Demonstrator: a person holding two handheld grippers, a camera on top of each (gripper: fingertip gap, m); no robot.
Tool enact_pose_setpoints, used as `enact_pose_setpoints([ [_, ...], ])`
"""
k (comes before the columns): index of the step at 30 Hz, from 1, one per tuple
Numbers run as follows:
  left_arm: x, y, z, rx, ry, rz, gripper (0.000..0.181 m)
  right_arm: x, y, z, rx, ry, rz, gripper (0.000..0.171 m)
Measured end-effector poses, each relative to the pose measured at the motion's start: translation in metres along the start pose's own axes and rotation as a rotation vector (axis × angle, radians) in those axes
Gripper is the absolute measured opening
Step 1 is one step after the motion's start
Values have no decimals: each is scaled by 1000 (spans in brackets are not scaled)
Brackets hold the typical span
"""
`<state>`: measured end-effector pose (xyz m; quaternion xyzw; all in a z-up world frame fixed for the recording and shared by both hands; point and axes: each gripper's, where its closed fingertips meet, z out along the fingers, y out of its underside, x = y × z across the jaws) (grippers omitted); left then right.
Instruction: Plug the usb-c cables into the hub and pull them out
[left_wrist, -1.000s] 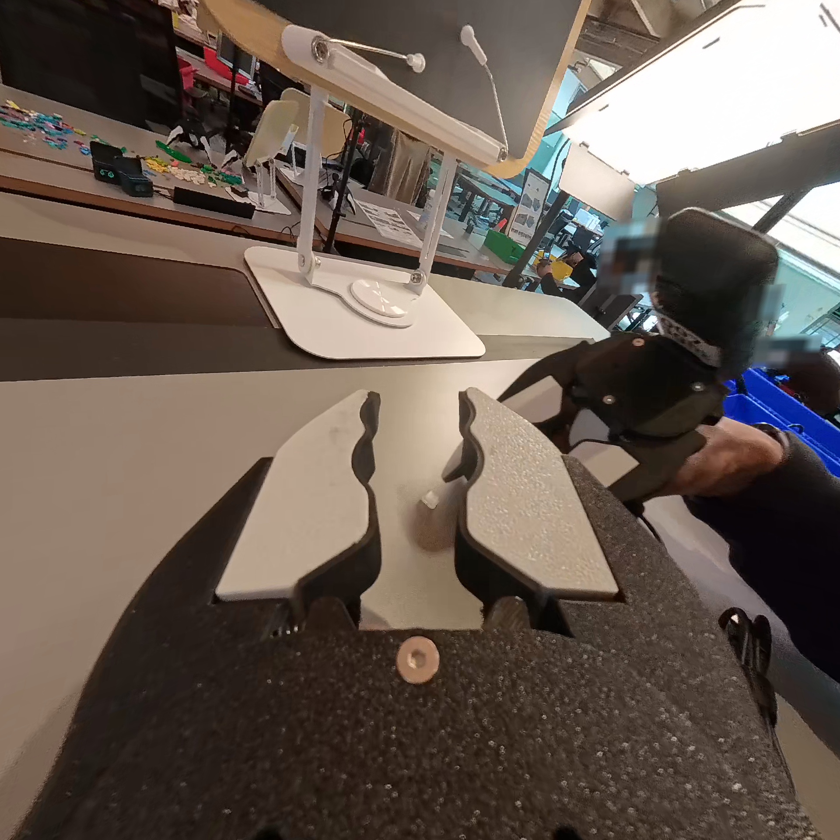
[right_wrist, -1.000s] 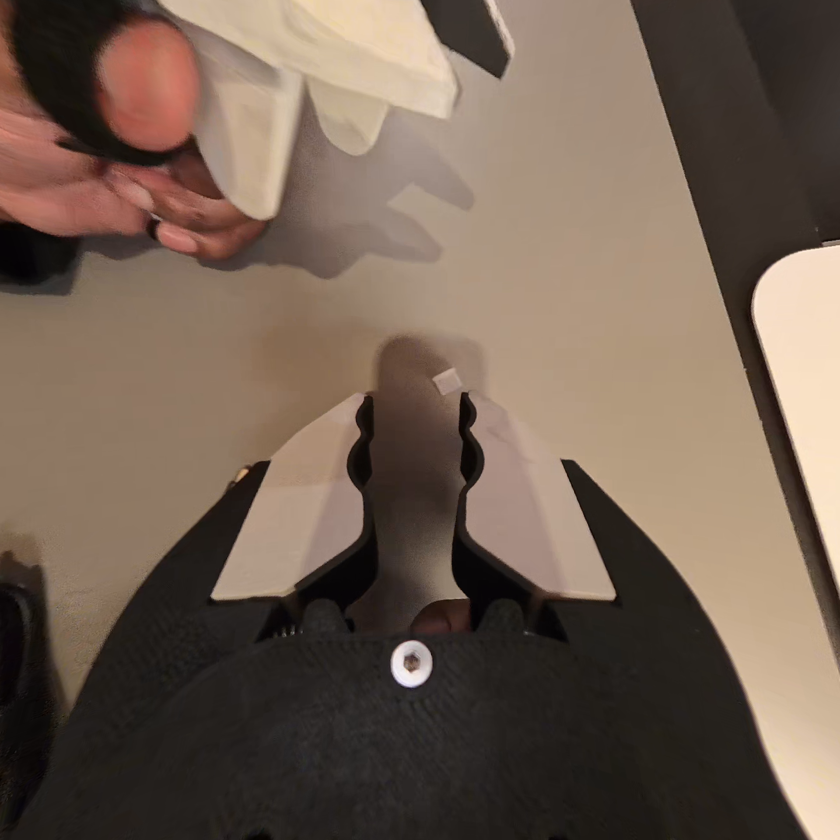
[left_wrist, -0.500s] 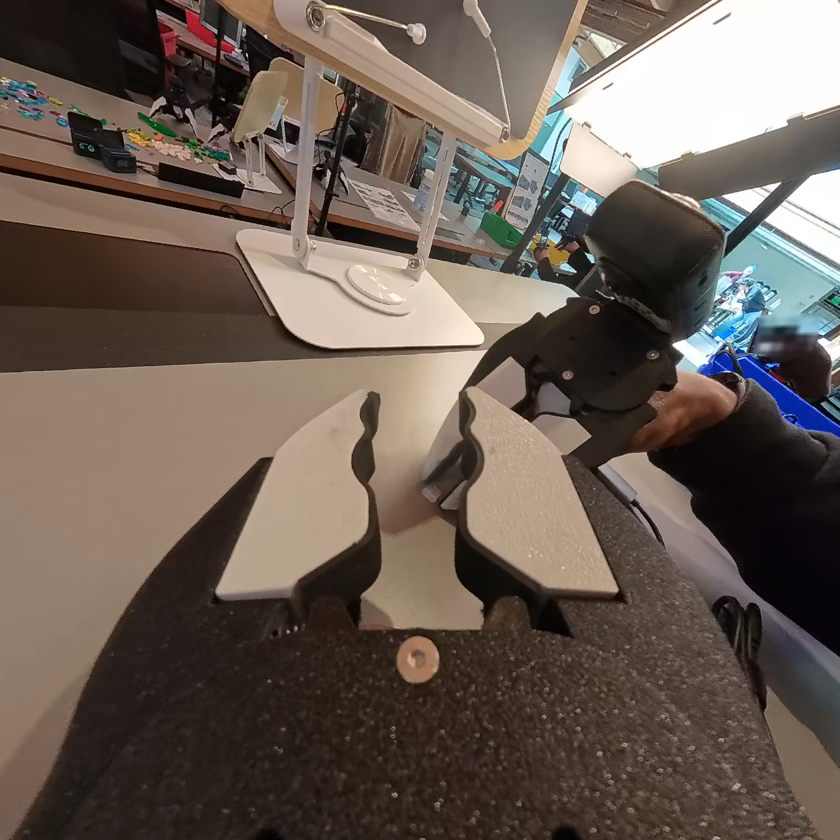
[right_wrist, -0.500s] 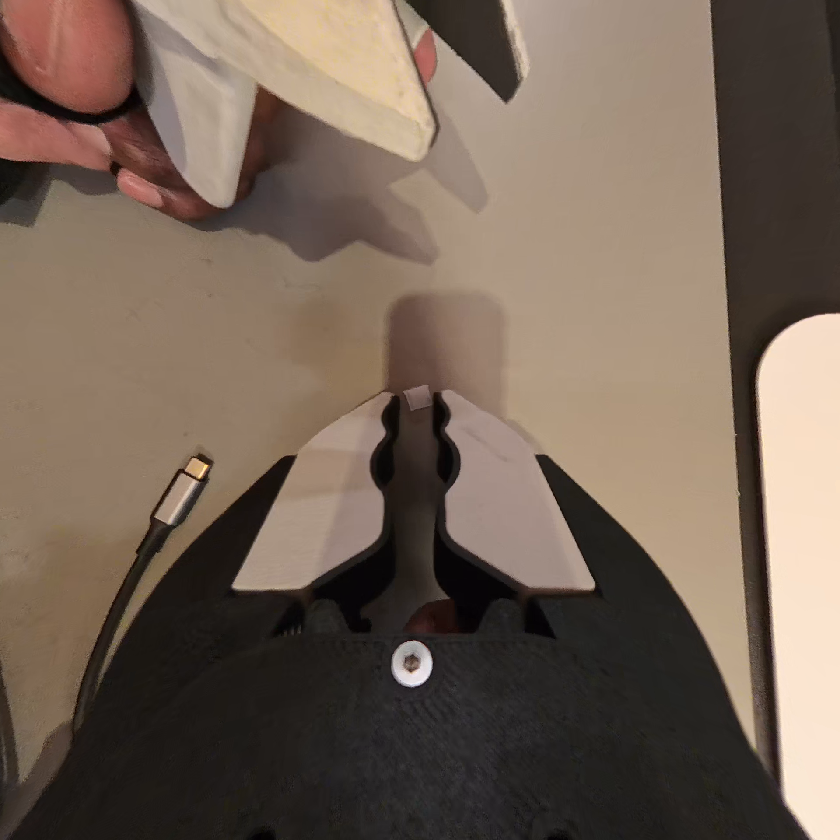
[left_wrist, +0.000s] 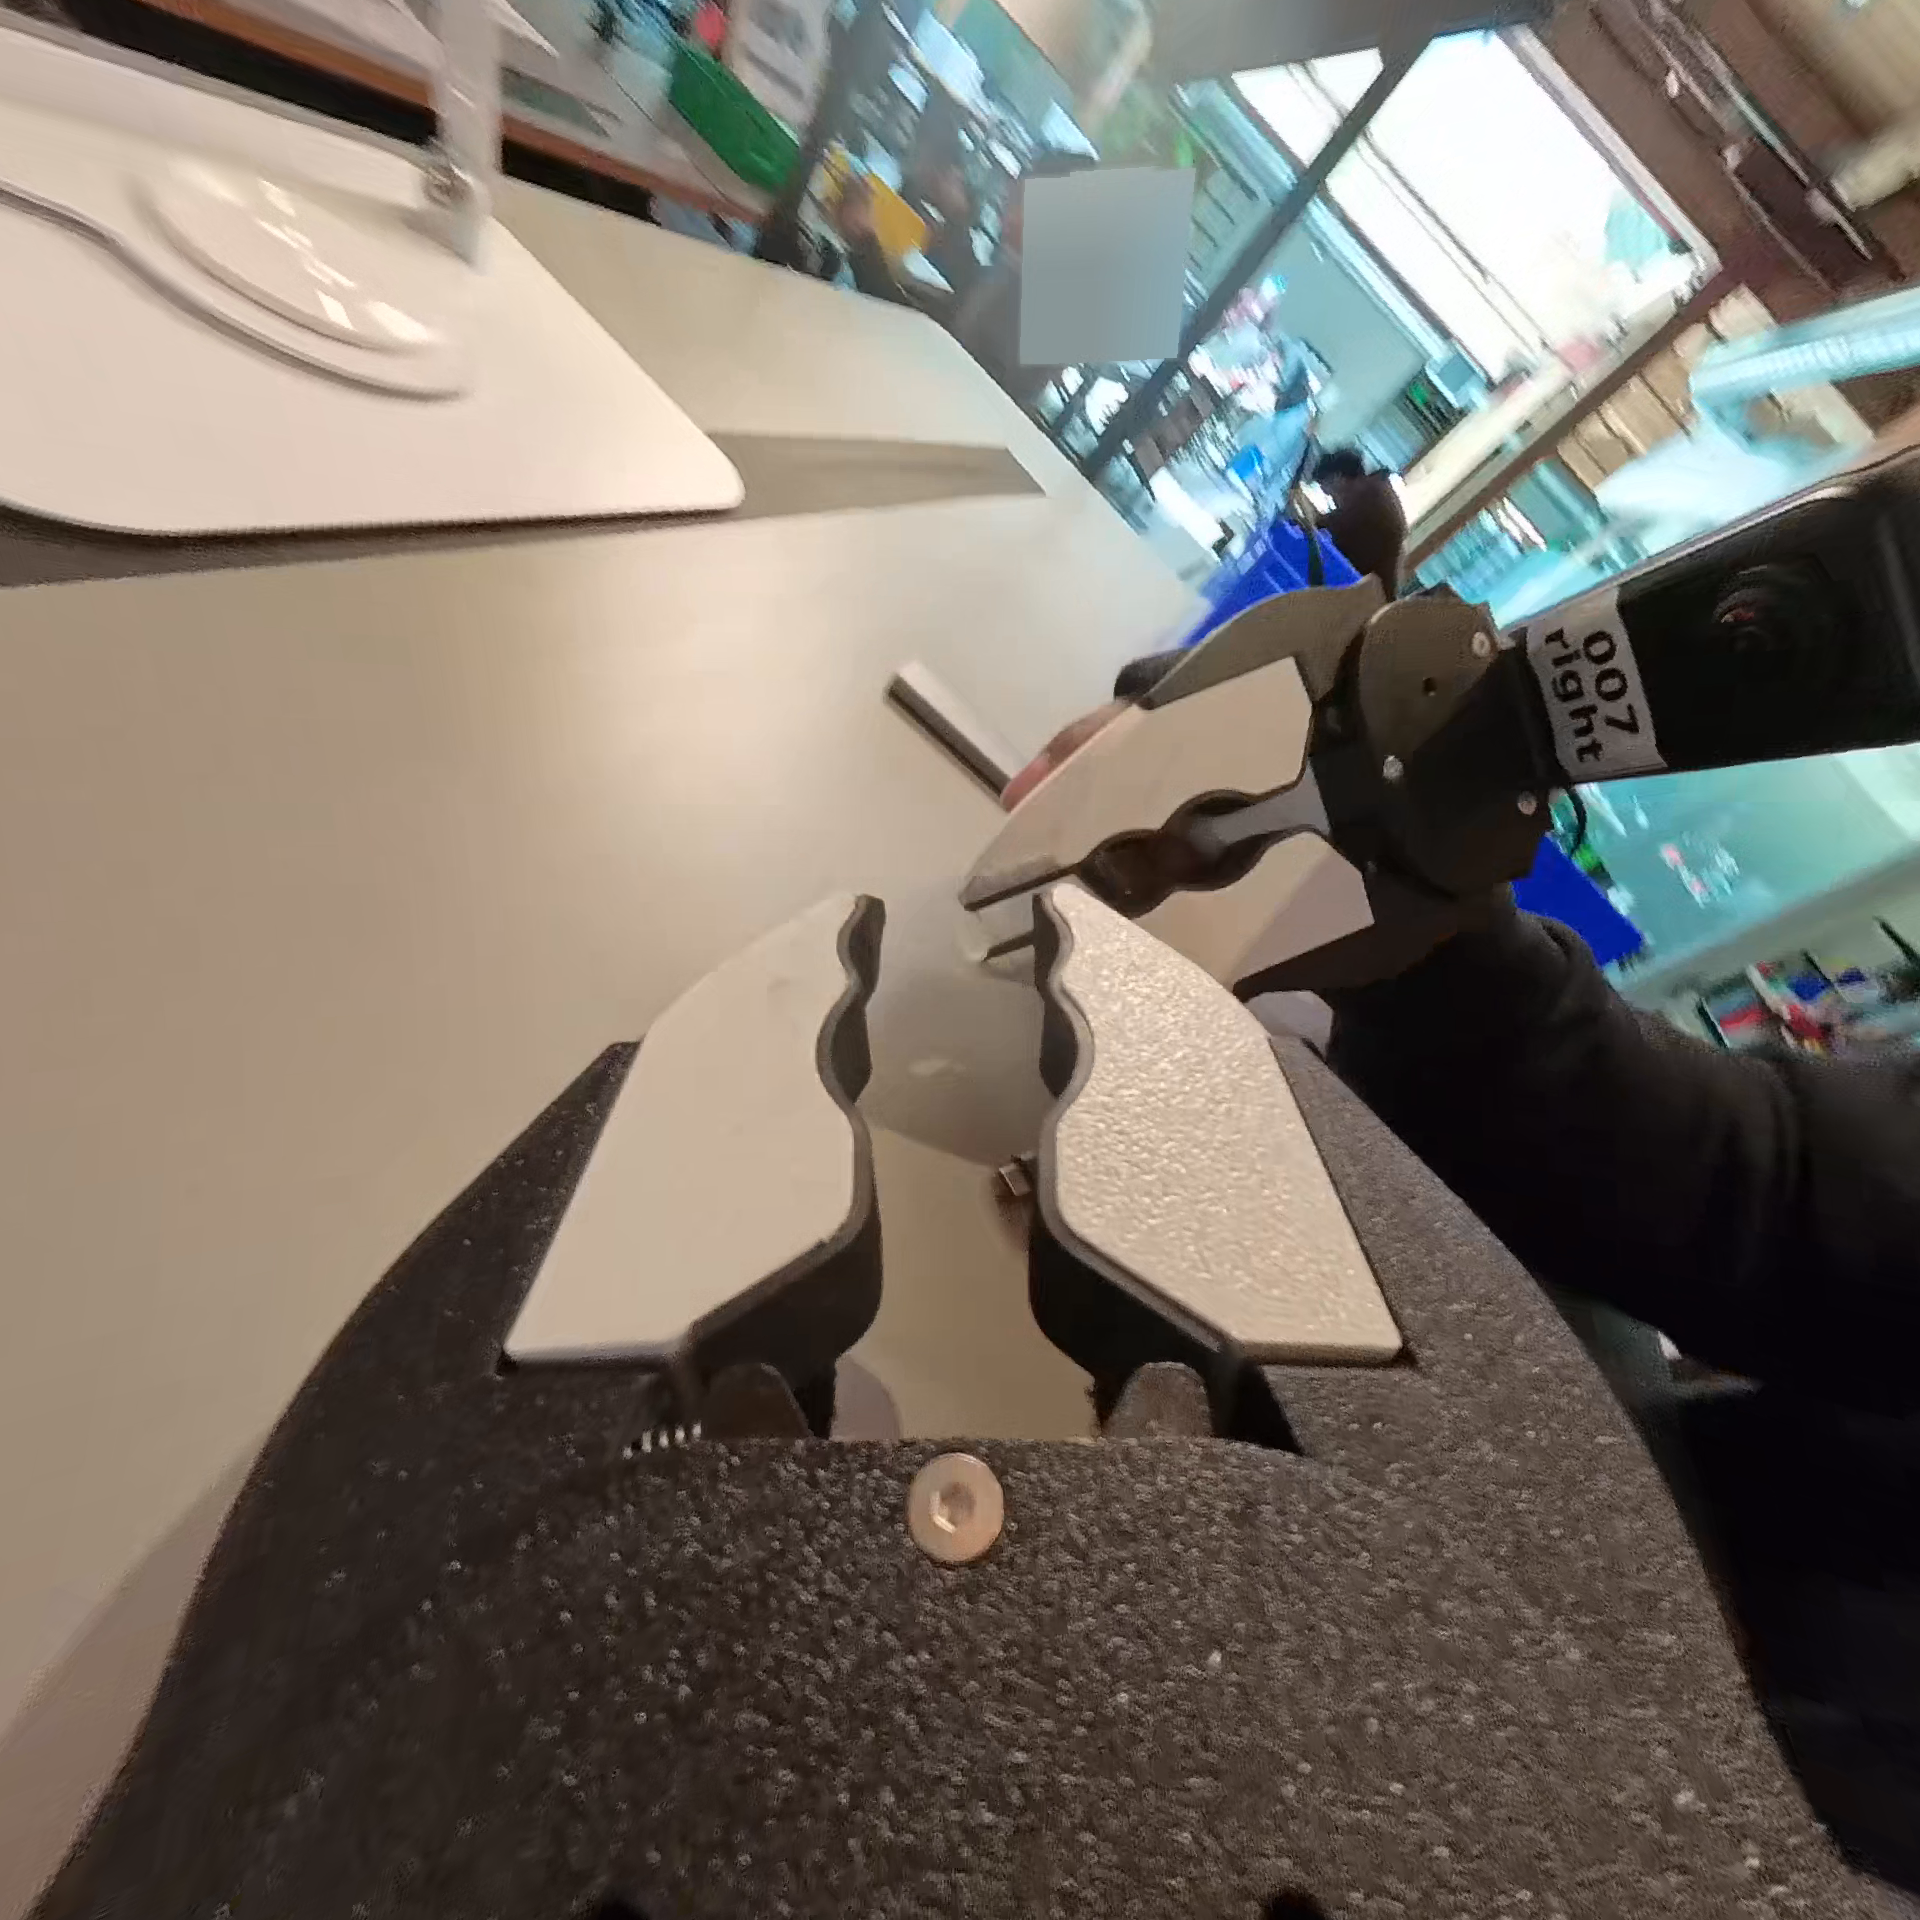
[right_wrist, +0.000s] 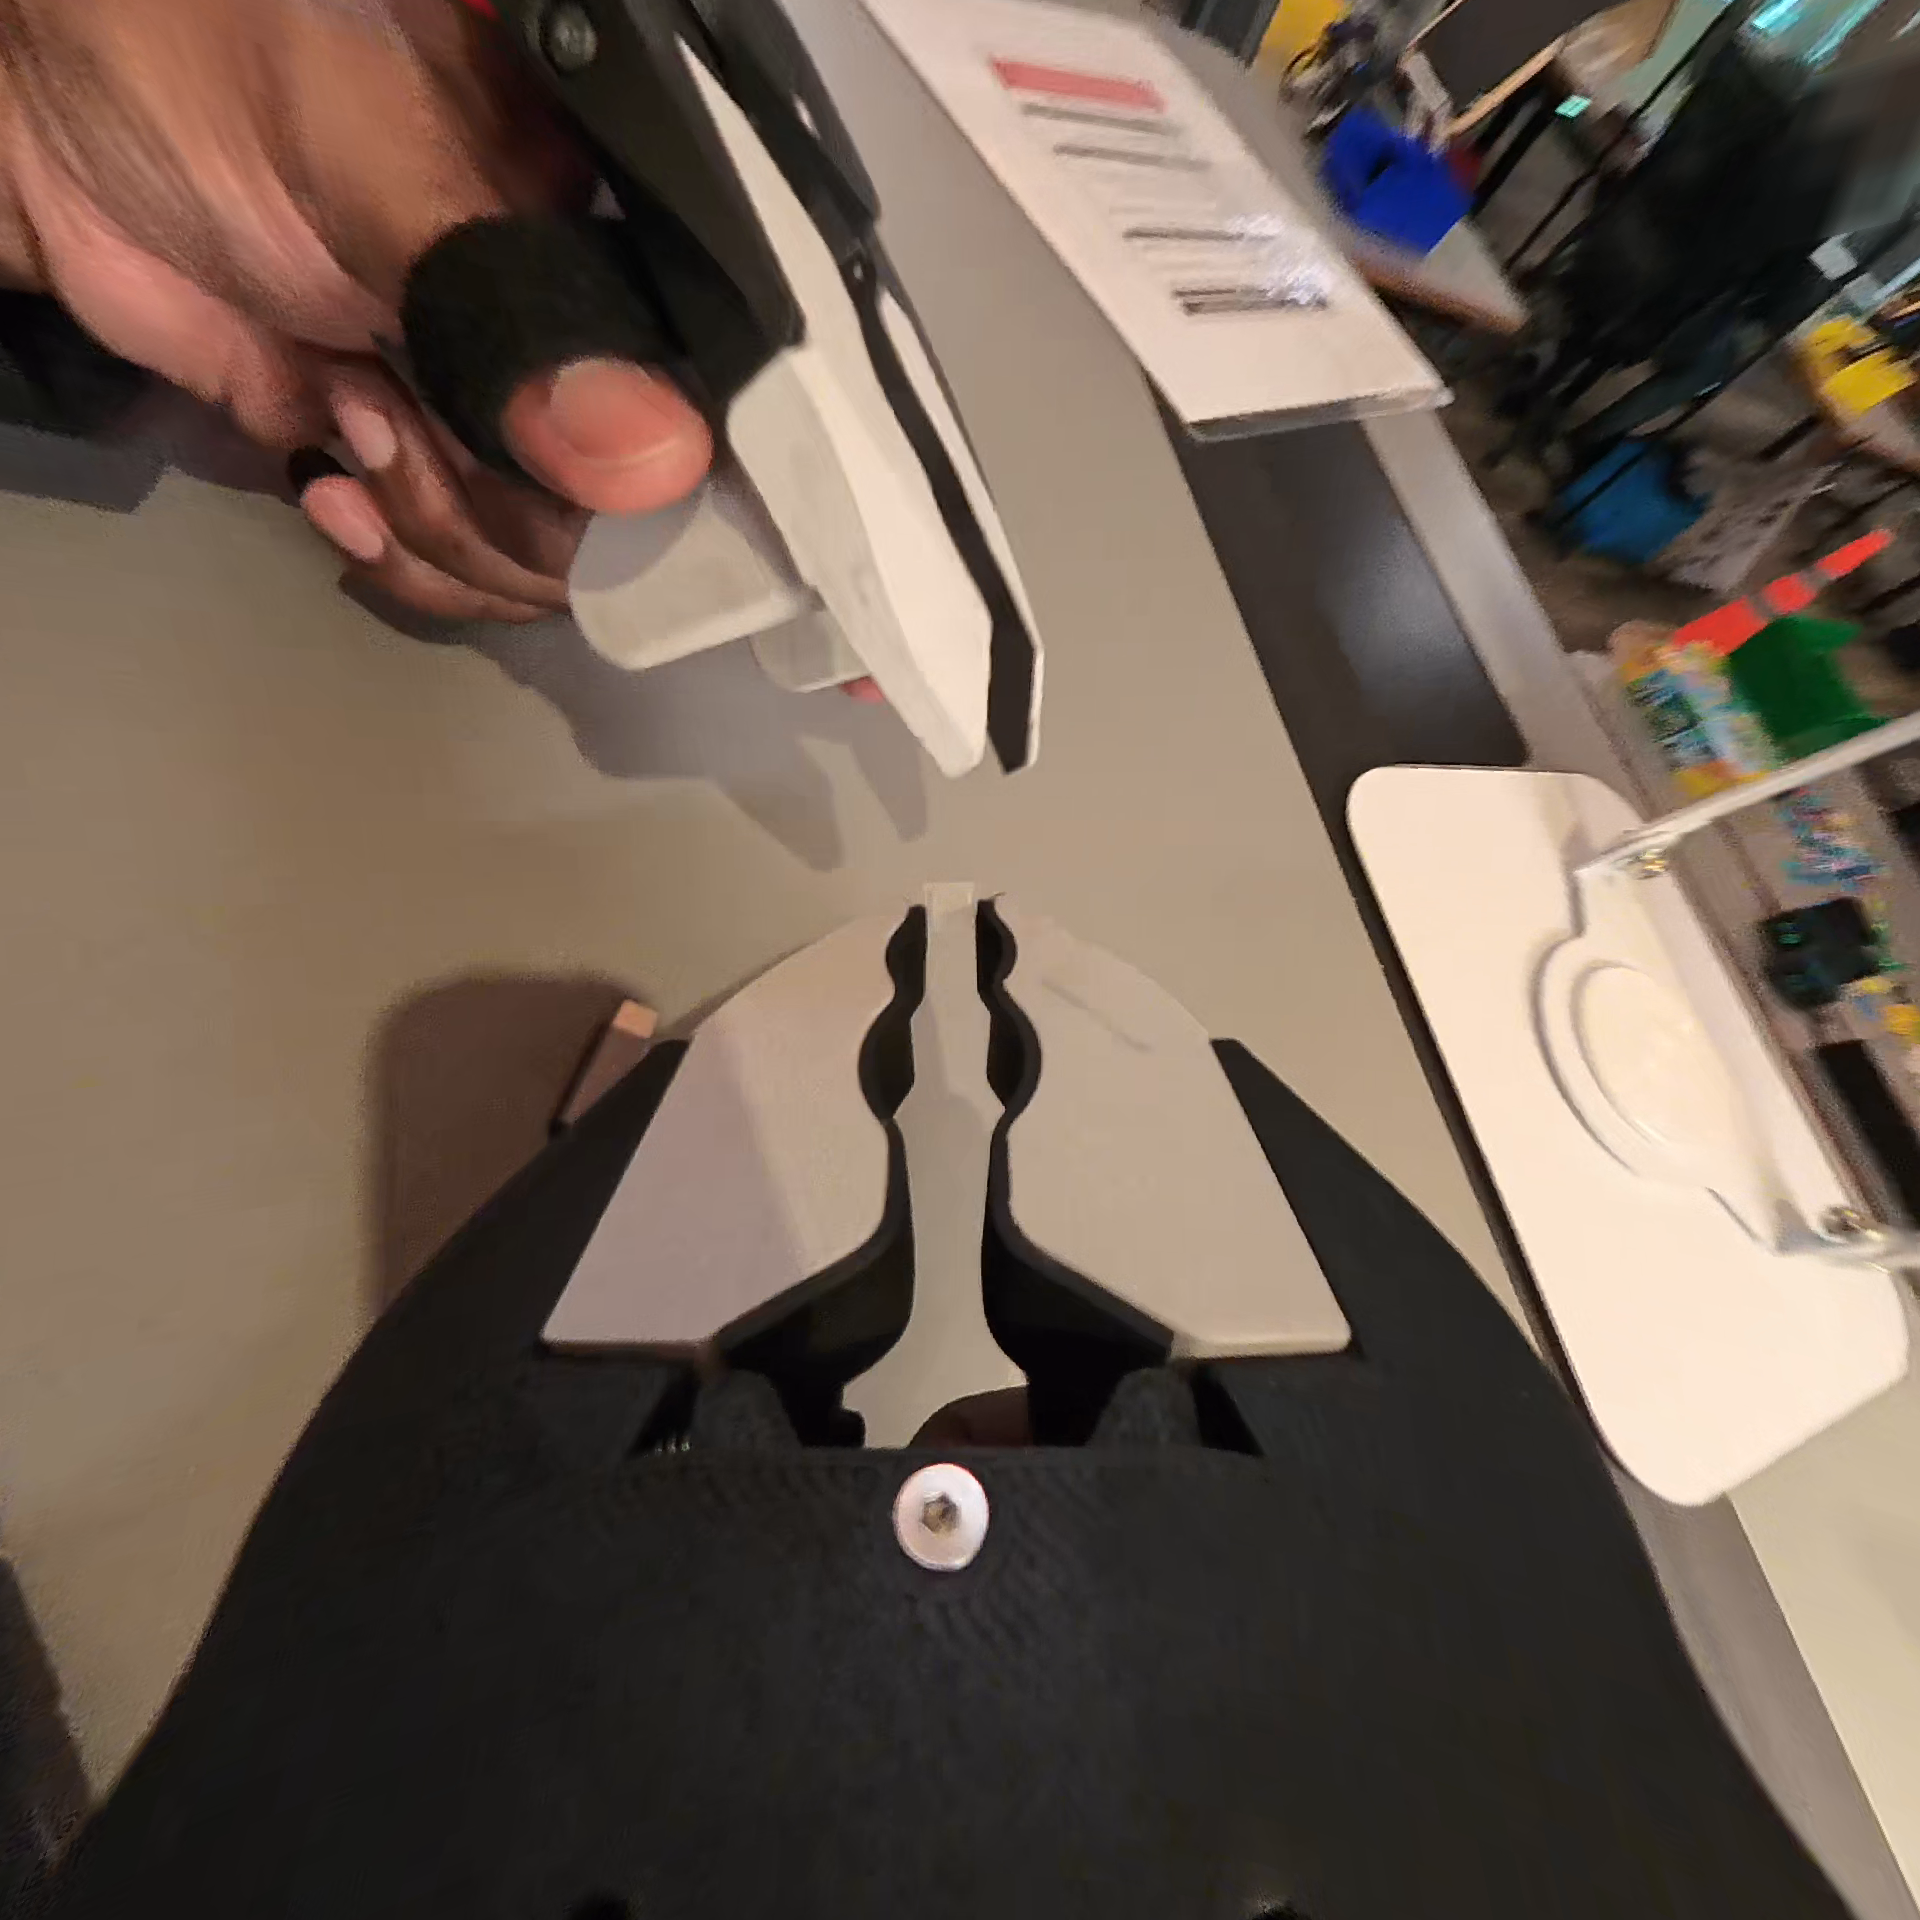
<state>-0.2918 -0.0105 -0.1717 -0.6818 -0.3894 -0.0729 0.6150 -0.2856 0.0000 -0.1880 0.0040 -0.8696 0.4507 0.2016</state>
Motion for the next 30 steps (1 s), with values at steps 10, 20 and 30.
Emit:
enact_pose_setpoints([
  [10,21,20,9,-123,92,55,21,-9,-8,-19,34,189,-232,9],
  [20,23,21,9,-122,101,73,14,-11,-9,-14,29,215,-290,9],
  [30,25,22,9,-126,105,85,6,-12,-13,-15,47,215,-293,9],
])
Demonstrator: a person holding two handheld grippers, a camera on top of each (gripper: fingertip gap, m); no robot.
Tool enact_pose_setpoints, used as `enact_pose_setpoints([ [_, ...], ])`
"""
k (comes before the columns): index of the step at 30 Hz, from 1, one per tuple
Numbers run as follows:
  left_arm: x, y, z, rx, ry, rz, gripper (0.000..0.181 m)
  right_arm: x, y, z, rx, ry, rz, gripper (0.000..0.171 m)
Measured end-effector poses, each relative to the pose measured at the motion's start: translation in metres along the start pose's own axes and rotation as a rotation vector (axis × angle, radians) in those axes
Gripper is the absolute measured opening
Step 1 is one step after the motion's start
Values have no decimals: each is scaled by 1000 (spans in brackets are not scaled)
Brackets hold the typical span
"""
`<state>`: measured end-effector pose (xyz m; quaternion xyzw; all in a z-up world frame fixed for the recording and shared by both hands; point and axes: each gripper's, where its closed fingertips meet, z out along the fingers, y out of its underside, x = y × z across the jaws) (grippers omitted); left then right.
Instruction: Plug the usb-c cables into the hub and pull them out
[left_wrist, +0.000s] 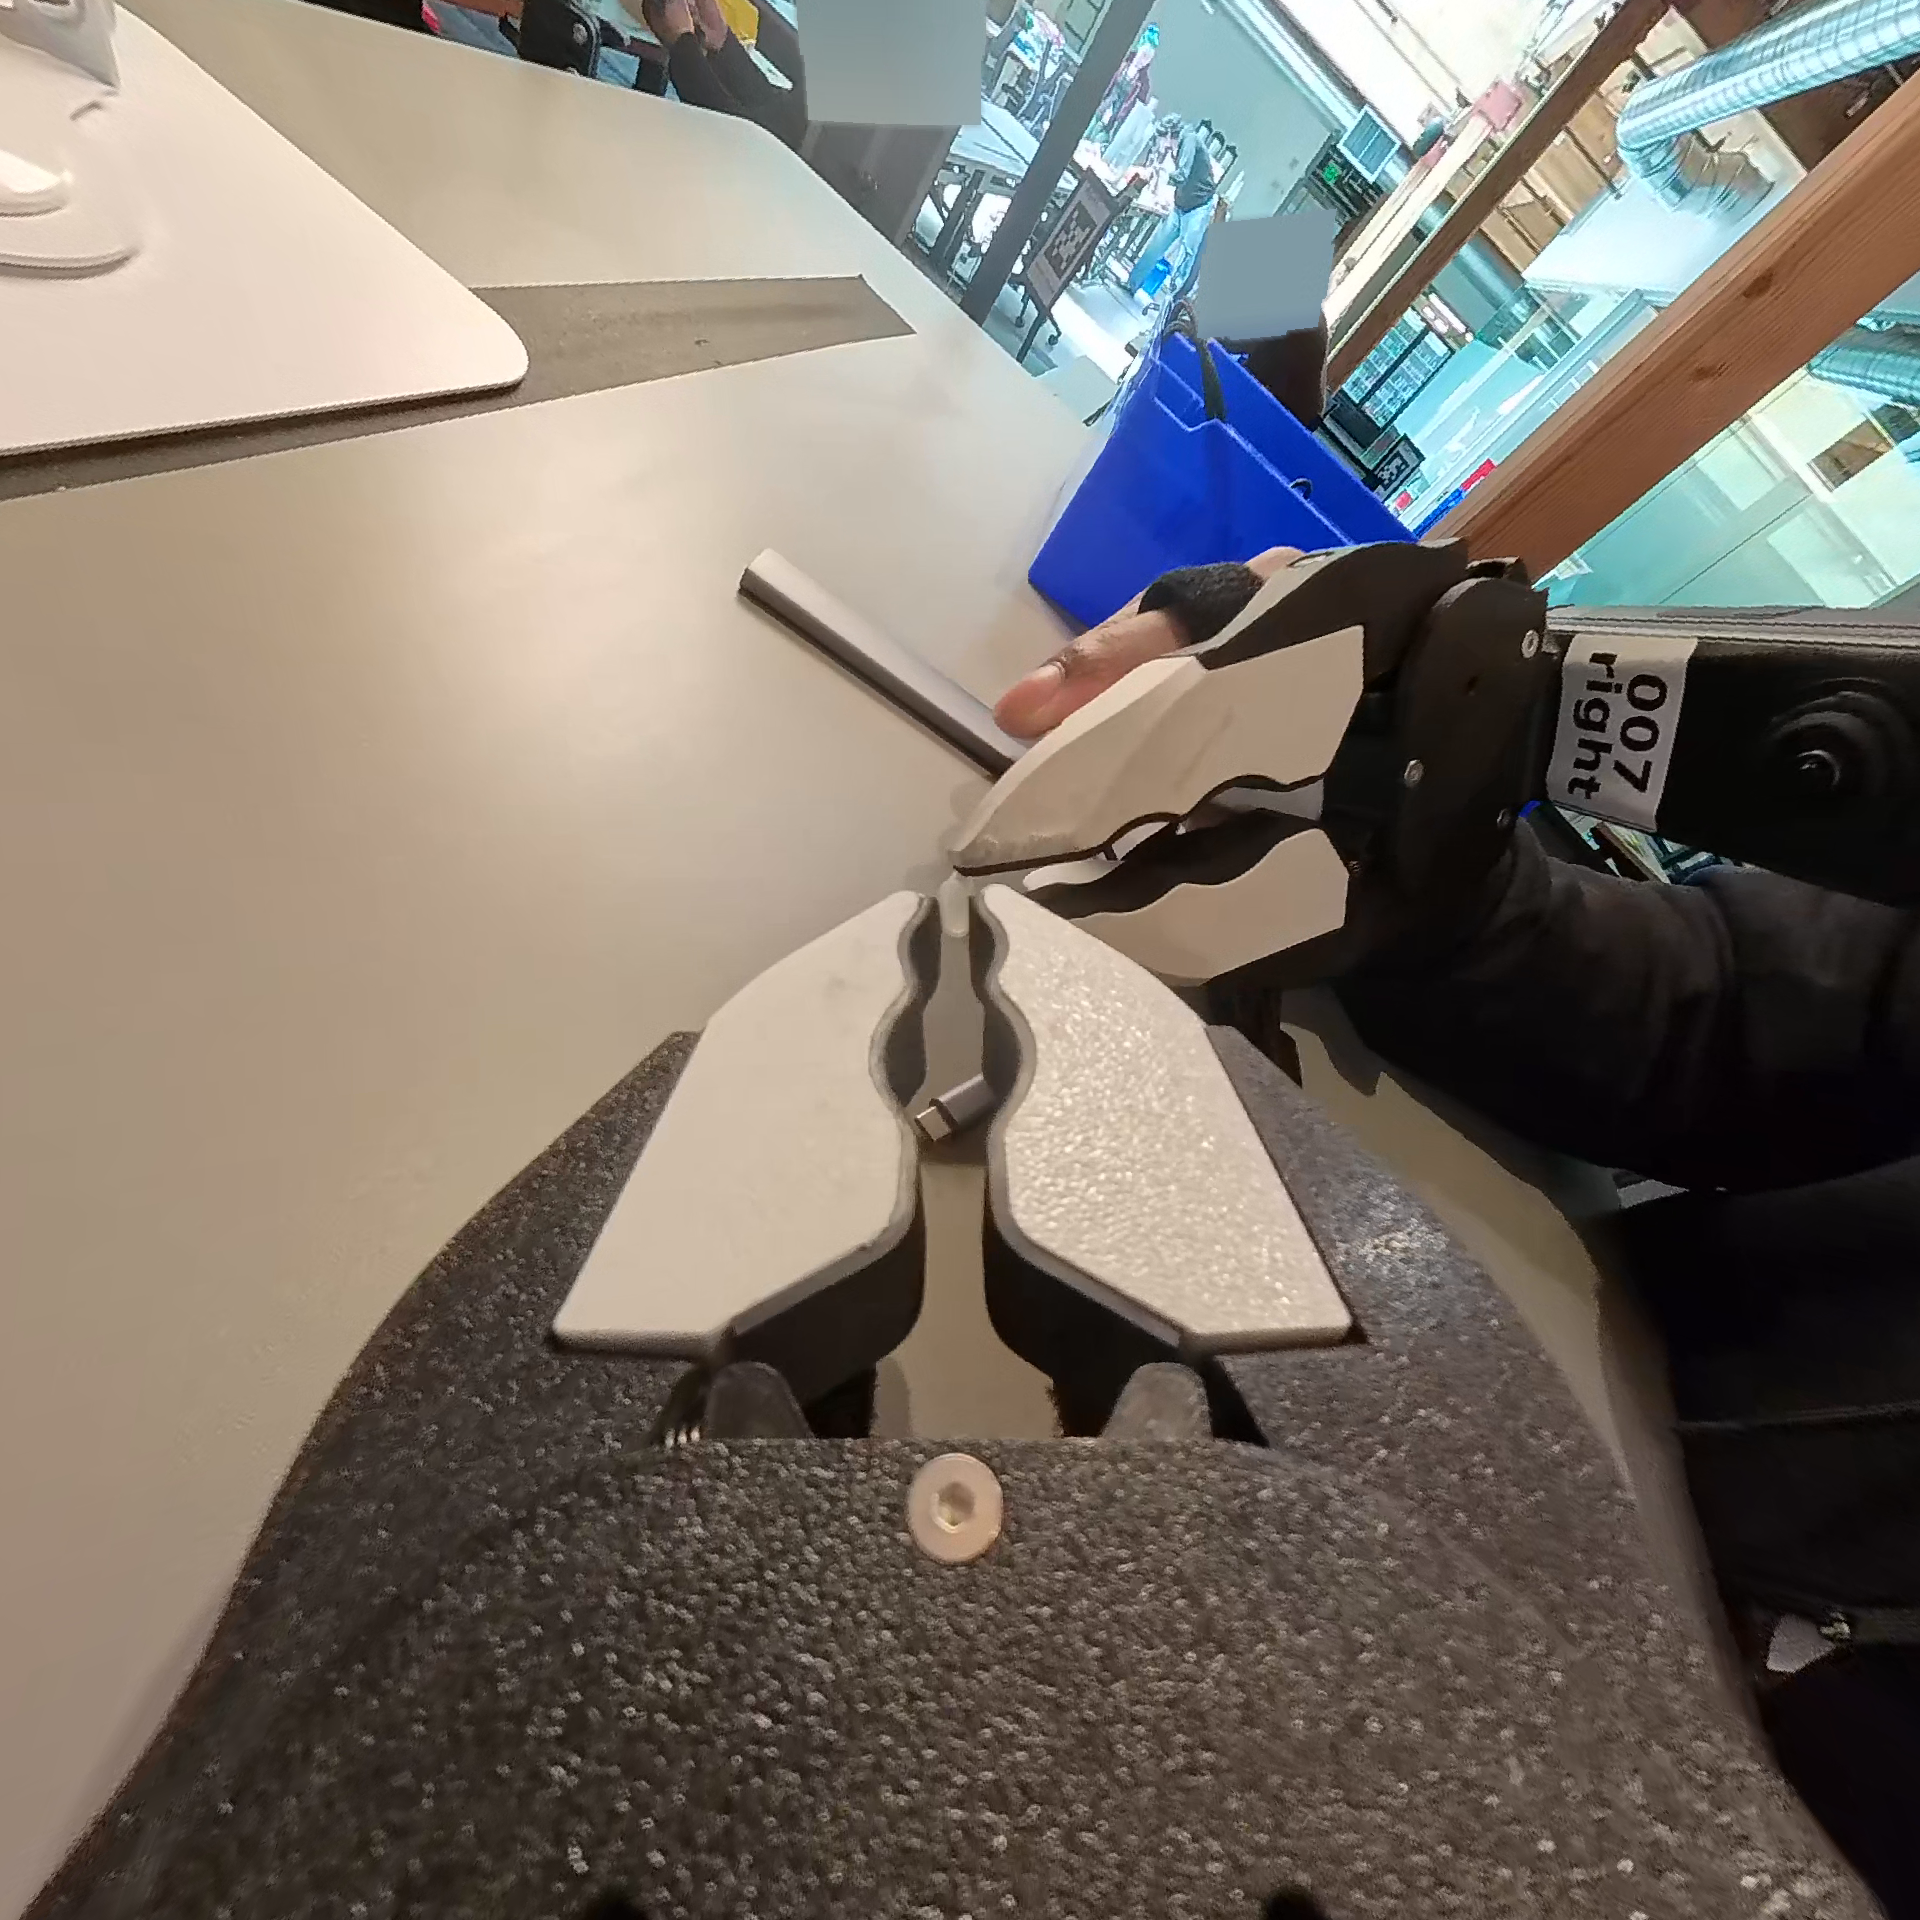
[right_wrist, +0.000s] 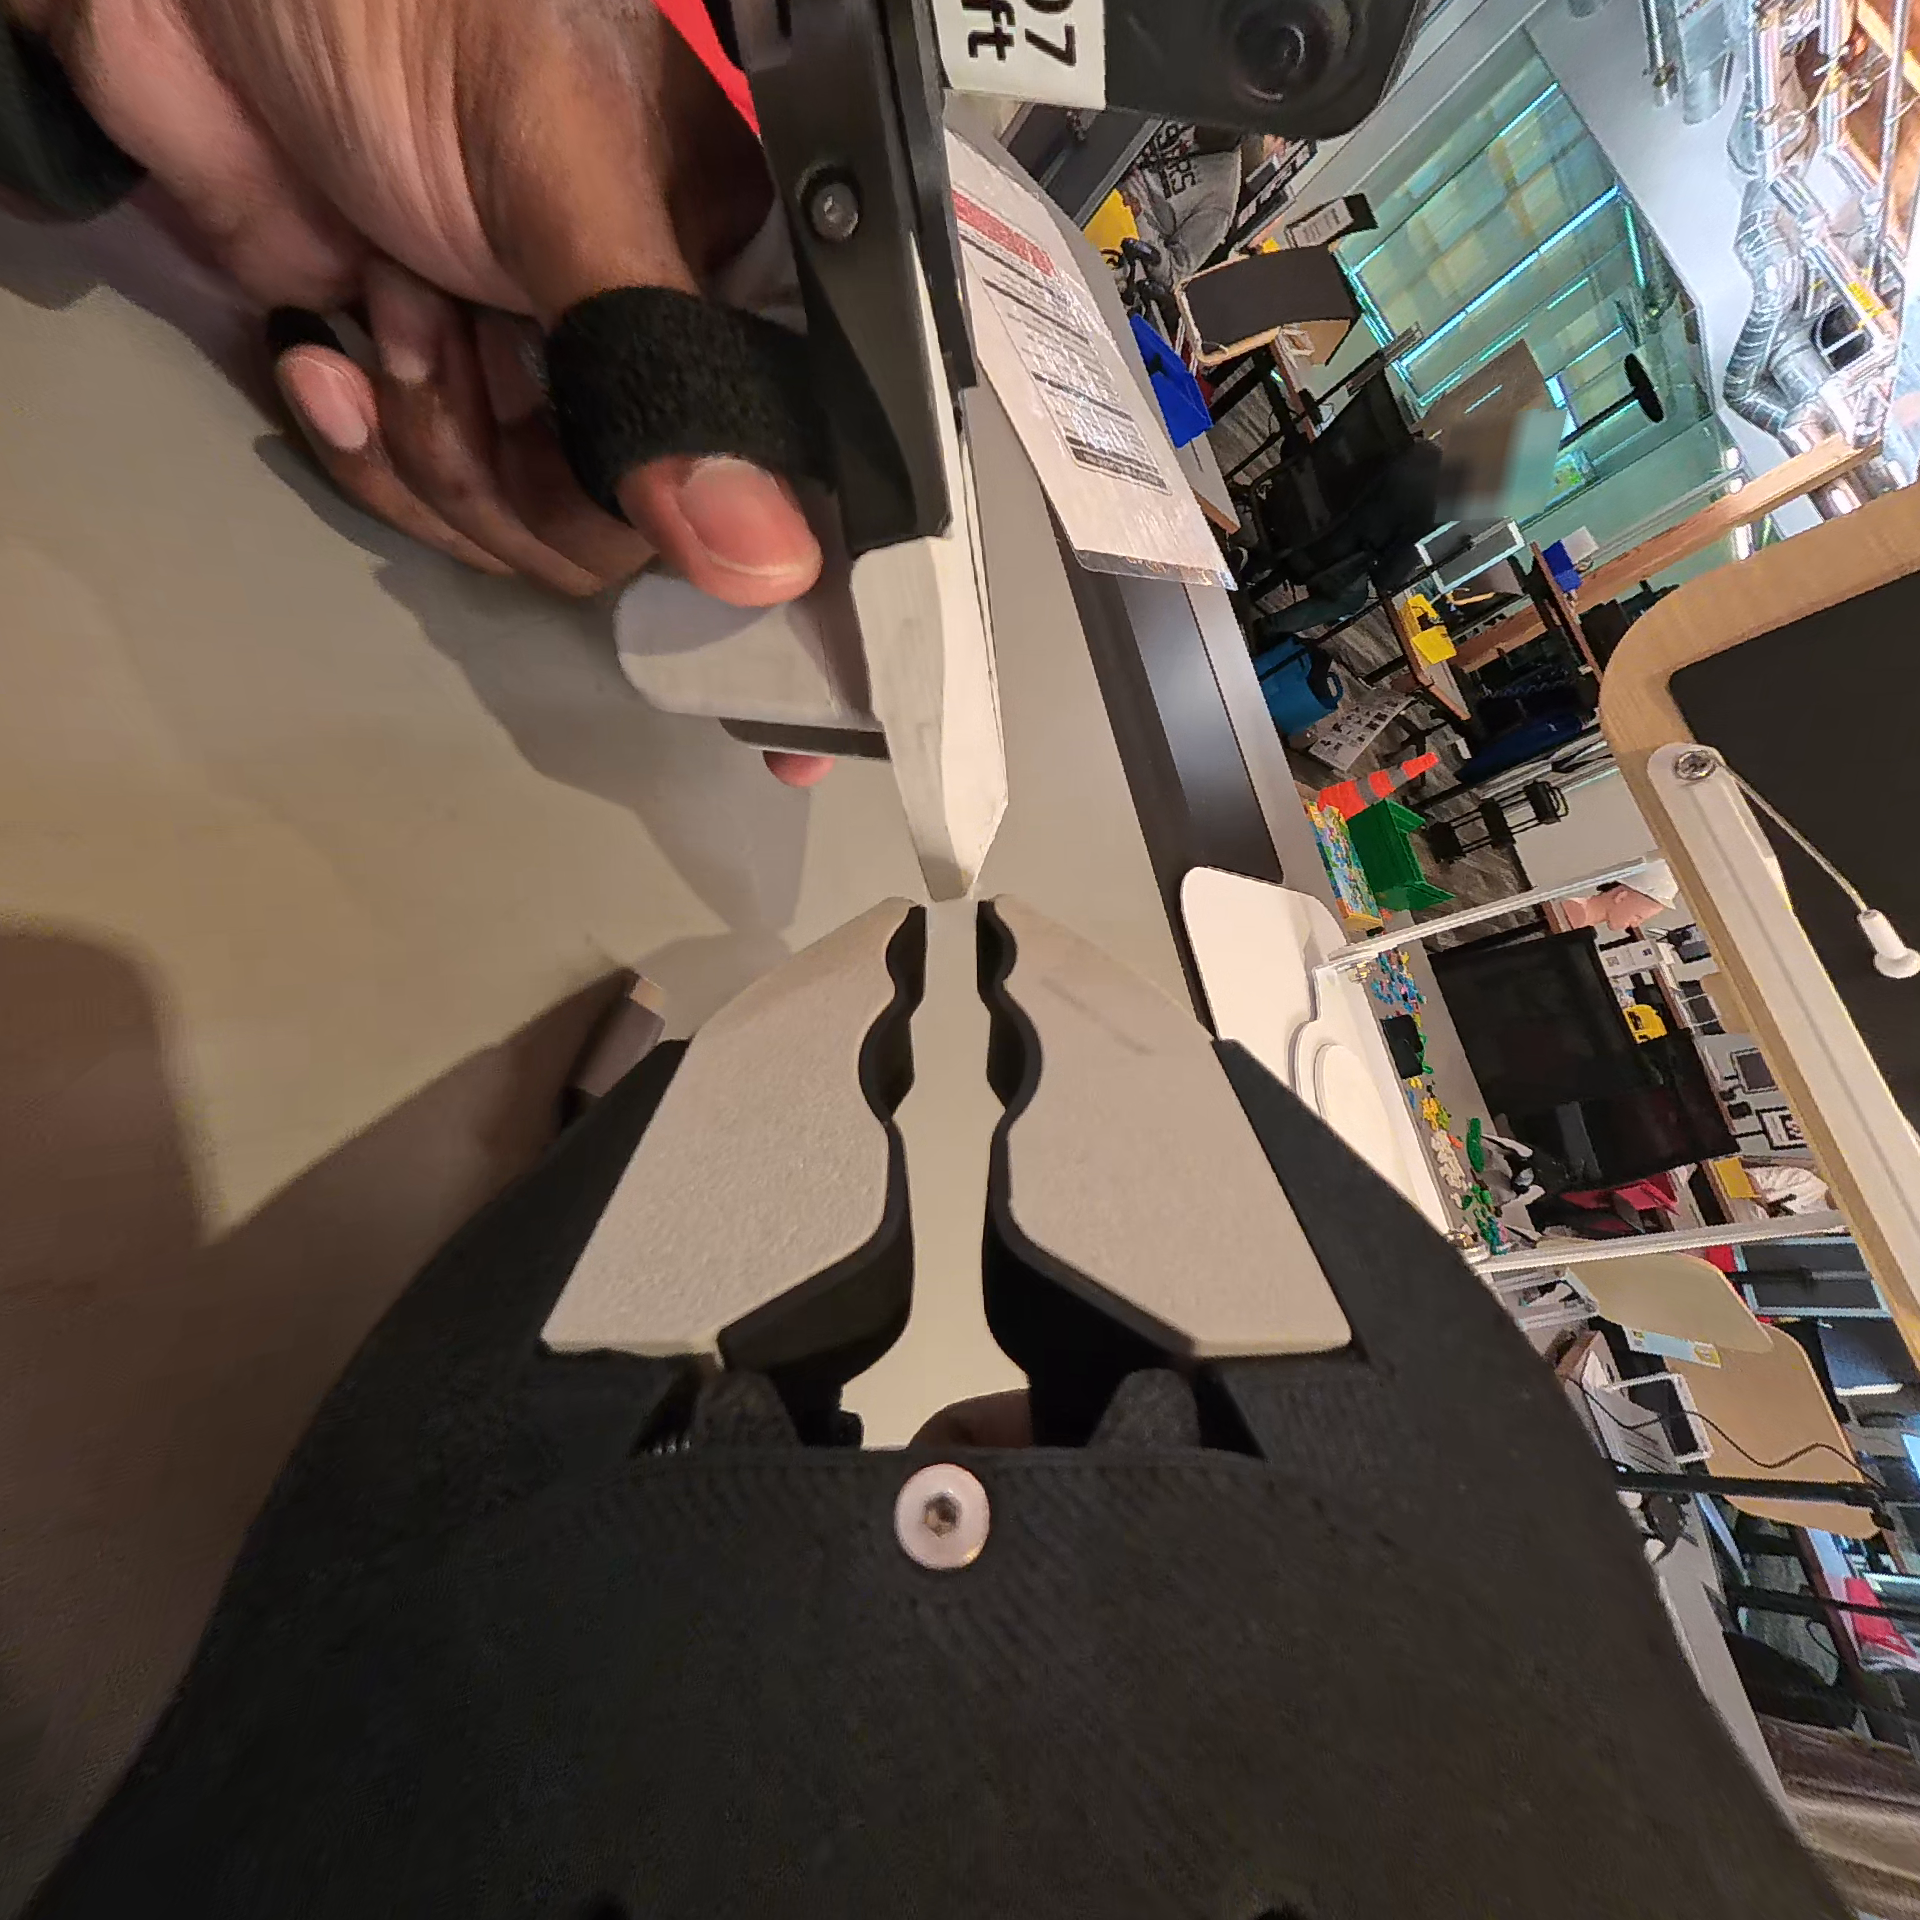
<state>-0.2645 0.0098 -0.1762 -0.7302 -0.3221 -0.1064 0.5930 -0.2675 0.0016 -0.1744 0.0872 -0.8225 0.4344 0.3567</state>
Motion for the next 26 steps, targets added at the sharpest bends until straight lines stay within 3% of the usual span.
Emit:
enact_pose_setpoints([
  [26,5,-1,-3,14,44,0,5,1,-6,-2,39,-2,-1,9],
])
